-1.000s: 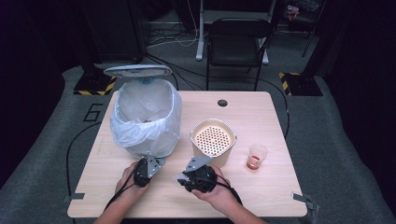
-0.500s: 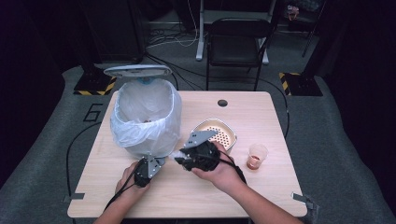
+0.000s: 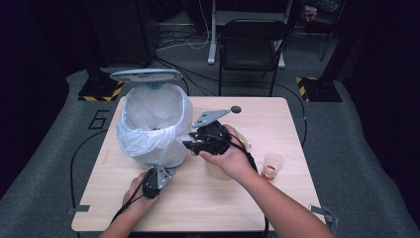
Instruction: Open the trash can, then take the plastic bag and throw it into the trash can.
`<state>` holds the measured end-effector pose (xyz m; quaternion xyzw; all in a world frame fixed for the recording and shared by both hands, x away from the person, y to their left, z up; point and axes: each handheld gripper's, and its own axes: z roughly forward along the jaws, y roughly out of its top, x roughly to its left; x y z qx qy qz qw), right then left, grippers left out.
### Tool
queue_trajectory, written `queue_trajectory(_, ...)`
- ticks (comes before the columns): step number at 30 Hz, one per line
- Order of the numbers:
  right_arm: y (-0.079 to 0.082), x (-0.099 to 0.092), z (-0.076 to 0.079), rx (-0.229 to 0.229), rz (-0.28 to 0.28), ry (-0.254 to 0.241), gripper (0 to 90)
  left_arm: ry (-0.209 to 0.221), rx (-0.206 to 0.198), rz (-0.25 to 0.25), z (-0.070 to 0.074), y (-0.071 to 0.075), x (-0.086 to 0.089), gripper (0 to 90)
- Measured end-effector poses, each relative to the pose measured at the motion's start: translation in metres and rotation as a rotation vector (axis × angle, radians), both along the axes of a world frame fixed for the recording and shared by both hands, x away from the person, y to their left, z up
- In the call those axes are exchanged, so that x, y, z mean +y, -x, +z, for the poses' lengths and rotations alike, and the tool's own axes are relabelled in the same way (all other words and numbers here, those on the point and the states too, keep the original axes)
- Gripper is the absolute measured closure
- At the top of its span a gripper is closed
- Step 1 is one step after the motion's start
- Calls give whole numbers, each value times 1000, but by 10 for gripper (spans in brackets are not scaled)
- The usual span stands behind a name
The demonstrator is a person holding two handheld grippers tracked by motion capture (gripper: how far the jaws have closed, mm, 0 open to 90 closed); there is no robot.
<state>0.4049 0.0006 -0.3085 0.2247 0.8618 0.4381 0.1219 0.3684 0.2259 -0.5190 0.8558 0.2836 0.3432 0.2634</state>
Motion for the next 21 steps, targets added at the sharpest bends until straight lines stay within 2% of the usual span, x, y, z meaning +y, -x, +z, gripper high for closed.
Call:
queue_trajectory(4, -7, 3, 9, 3, -8, -21, 660, -2, 3, 1, 0, 0, 0, 900)
queue_trajectory(7, -12, 8, 18, -6, -10, -15, 660, -4, 4, 0, 0, 0, 0, 900)
queue_trajectory(13, -26, 18, 37, -21, -28, -36, 660, -6, 9, -1, 1, 0, 0, 900)
queue_trajectory(21, -46, 40, 45, -28, -44, -35, 660, -6, 6, -1, 0, 0, 0, 900)
